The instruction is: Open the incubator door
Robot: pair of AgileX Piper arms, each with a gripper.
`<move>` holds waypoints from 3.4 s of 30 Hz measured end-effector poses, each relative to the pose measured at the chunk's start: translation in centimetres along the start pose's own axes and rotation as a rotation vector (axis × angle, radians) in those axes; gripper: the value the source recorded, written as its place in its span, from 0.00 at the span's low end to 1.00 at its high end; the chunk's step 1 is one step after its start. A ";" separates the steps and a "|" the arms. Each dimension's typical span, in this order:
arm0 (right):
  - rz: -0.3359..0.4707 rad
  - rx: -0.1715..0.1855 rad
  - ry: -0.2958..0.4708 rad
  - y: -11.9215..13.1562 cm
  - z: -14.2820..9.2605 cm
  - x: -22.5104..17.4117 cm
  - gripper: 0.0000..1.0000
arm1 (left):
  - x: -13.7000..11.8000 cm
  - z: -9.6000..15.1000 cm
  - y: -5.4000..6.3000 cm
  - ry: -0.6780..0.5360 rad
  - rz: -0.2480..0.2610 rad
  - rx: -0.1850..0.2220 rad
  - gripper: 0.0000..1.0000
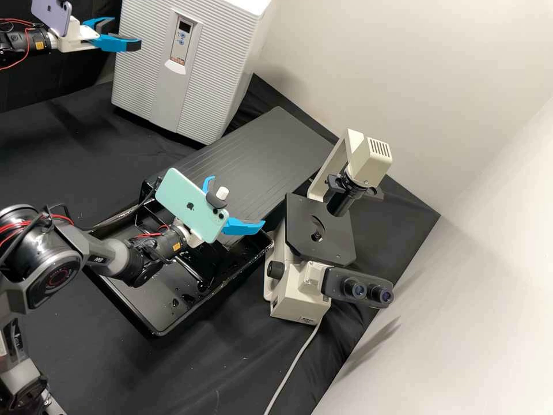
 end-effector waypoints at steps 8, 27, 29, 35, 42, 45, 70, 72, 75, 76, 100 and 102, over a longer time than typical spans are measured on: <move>0.000 0.000 0.000 0.0 0.0 0.0 1.00 | 1.0 -0.6 -1.0 0.018 -0.036 -0.043 1.00; 0.000 0.000 0.000 0.0 0.0 0.0 1.00 | 2.0 -0.6 -0.8 0.007 -0.034 -0.036 1.00; 0.000 0.000 0.000 0.0 0.0 0.0 1.00 | 2.1 -0.5 -0.5 -0.003 -0.031 -0.029 1.00; 0.000 0.000 0.000 0.0 0.0 0.0 1.00 | 2.6 0.2 0.3 -0.050 -0.036 -0.023 1.00; 0.000 0.000 0.000 0.0 0.0 0.0 1.00 | 2.9 0.9 0.3 -0.062 -0.048 -0.043 1.00; 0.000 0.000 0.000 0.0 0.0 0.0 1.00 | 2.9 0.9 0.3 -0.062 -0.048 -0.048 1.00; 0.000 0.000 0.000 0.0 0.0 0.0 1.00 | 3.0 0.8 -0.1 -0.073 -0.049 -0.077 0.00; 0.000 0.000 0.000 0.0 0.0 0.0 1.00 | 2.9 0.8 -0.3 -0.075 -0.048 -0.084 0.00; 0.000 0.000 0.000 0.0 0.0 0.0 1.00 | 2.8 0.7 -0.4 -0.074 -0.044 -0.097 0.00; 0.000 0.000 0.000 0.0 0.0 0.0 1.00 | 2.8 0.7 -0.4 -0.075 -0.042 -0.099 0.00; 0.000 0.000 0.000 0.0 0.0 0.0 1.00 | 2.6 0.9 -0.5 -0.050 -0.039 -0.139 0.00; 0.000 0.000 0.000 0.0 0.0 0.0 1.00 | 2.6 0.9 -0.4 -0.048 -0.037 -0.143 0.00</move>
